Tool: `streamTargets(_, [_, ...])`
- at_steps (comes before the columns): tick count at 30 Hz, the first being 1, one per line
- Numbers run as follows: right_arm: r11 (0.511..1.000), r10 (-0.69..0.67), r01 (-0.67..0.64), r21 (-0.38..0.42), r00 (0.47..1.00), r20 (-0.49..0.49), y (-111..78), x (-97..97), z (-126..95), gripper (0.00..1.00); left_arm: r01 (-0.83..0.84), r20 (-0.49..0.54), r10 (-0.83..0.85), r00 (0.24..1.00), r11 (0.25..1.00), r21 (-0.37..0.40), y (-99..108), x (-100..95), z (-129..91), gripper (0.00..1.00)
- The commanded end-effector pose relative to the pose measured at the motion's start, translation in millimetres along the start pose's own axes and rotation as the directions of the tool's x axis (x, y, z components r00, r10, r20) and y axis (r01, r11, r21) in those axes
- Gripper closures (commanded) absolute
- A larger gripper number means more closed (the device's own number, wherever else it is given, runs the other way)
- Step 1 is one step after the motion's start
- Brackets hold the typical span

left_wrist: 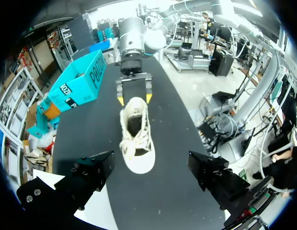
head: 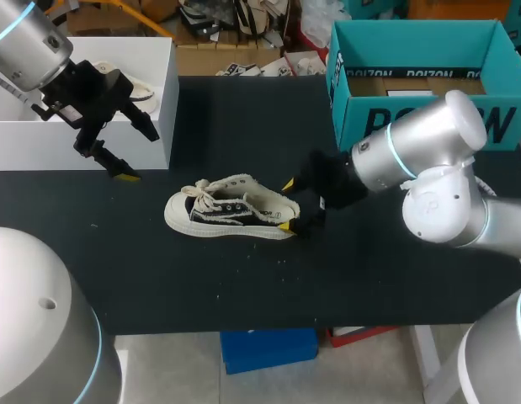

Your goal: Take the shoe out of the shoebox, open the shoe tongue, remove and reinsert the insole, then place the shoe into the shoebox

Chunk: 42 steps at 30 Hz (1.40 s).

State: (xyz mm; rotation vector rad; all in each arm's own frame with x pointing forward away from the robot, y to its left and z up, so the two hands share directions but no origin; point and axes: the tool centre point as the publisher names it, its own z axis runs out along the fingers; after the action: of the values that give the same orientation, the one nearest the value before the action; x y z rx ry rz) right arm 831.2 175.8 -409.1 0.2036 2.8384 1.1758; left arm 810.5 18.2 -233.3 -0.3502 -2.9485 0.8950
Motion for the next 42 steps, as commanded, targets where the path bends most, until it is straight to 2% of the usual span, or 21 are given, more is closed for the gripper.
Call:
streamTargets(1, [1.0,0.003,-0.002,-0.025,1.0,0.01,-4.3,2.0,10.1,0.0,-0.002,0.003,0.002,1.0,1.0,-0.001,0.7,0.4,1.3,0.0])
streamTargets(9, [0.998,0.01,-0.01,-0.063,1.0,0.012,-5.6,1.4,24.7,0.0,-0.002,0.003,0.002,1.0,1.0,-0.001,0.7,0.4,1.3,0.0])
streamTargets(21, [0.993,0.023,-0.019,-0.12,0.999,0.03,-13.0,0.5,32.8,0.0,-0.002,0.003,0.002,1.0,1.0,-0.001,0.7,0.4,1.3,0.0])
streamTargets(25, [0.979,-0.037,0.048,-0.2,0.998,0.058,-13.1,-0.5,33.2,0.0,-0.002,0.003,0.002,1.0,1.0,-0.001,0.7,0.4,1.3,0.0])
streamTargets(26, [0.979,-0.037,0.048,-0.2,0.998,0.058,-13.1,-0.5,33.2,0.67,-0.002,0.003,0.002,1.0,1.0,-0.001,0.7,0.4,1.3,0.0])
streamTargets(27, [0.979,-0.037,0.048,-0.2,0.998,0.058,-13.1,-0.5,33.2,1.0,-0.002,0.003,0.002,1.0,1.0,-0.001,0.7,0.4,1.3,0.0])
streamTargets(37, [0.979,-0.037,0.048,-0.2,0.998,0.058,-13.1,-0.5,33.2,1.0,-0.002,0.003,0.002,1.0,1.0,-0.001,0.7,0.4,1.3,0.0])
streamTargets(42, [0.979,-0.037,0.048,-0.2,0.998,0.058,-13.1,-0.5,33.2,1.0,0.105,0.006,-0.105,0.994,0.987,-0.125,-9.5,7.0,9.0,0.0])
